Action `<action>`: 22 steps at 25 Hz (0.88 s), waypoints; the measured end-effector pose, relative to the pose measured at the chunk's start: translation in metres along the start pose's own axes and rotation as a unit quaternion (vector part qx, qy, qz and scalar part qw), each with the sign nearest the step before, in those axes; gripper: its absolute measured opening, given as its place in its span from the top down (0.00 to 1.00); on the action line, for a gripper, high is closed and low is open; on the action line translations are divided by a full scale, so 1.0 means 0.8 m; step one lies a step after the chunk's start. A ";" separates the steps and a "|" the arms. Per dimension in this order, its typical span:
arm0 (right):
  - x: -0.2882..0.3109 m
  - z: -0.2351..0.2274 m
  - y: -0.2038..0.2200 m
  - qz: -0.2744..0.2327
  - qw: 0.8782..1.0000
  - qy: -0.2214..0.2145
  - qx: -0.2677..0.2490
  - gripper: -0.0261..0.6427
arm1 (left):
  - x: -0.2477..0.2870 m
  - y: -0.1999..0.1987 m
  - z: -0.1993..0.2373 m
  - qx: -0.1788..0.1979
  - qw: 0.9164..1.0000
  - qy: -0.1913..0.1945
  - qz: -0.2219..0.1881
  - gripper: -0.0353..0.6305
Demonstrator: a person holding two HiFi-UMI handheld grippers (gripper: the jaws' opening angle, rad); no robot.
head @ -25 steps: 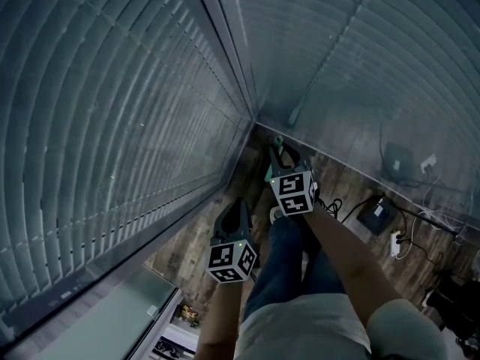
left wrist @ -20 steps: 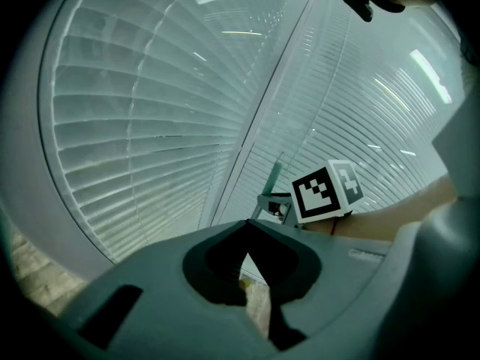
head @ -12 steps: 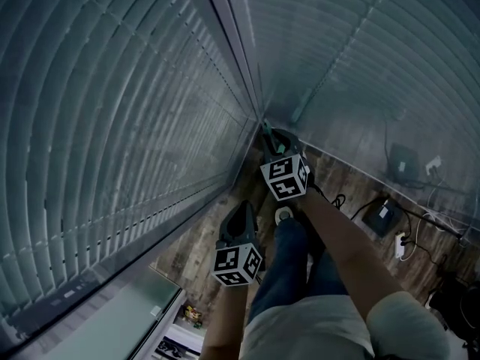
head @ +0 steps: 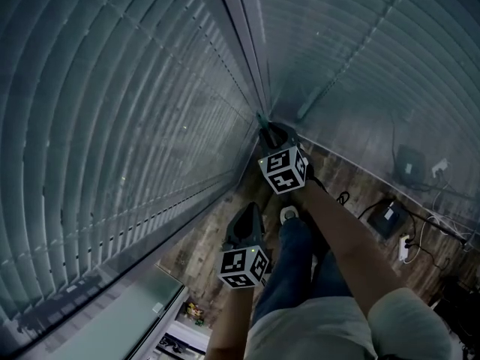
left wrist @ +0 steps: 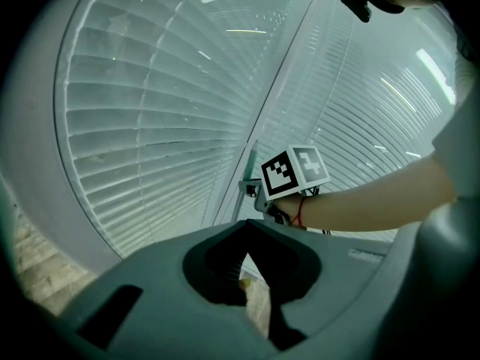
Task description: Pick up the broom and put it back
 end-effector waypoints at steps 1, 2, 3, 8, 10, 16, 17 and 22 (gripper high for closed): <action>0.000 0.002 -0.002 -0.001 1.000 -0.002 -0.001 0.82 | -0.002 0.000 -0.002 -0.001 1.000 -0.001 -0.001 0.94; -0.002 0.004 -0.004 -0.002 1.000 -0.004 -0.003 0.82 | -0.005 0.000 -0.005 -0.001 1.000 -0.002 -0.003 0.94; -0.003 0.005 -0.007 -0.003 1.000 -0.006 -0.005 0.82 | -0.008 -0.001 -0.009 -0.001 1.000 -0.002 -0.005 0.94; 0.002 0.012 -0.018 -0.006 1.000 -0.010 -0.014 0.82 | -0.014 -0.003 -0.016 -0.004 1.000 -0.003 -0.007 0.94; -0.002 0.013 -0.021 -0.008 1.000 -0.009 -0.015 0.82 | -0.019 -0.003 -0.022 -0.004 1.000 -0.002 -0.009 0.94; -0.002 0.018 -0.030 -0.011 1.000 -0.010 -0.024 0.82 | -0.027 -0.004 -0.027 -0.002 1.000 -0.003 -0.007 0.94; 0.002 0.020 -0.030 -0.011 1.000 -0.009 -0.025 0.81 | -0.026 -0.004 -0.024 -0.003 1.000 -0.003 -0.007 0.94; 0.013 0.024 -0.030 -0.009 1.000 -0.008 -0.028 0.82 | -0.021 -0.004 -0.016 -0.005 1.000 -0.003 -0.007 0.94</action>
Point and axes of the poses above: the fingertips, and each gripper's own axes: x forward along the fingers, z to its left, y out of its underside, the point moved 10 cm from there along -x, backward along the fingers, and after that the axes turned 15 degrees about y, right-handed, at the moved point
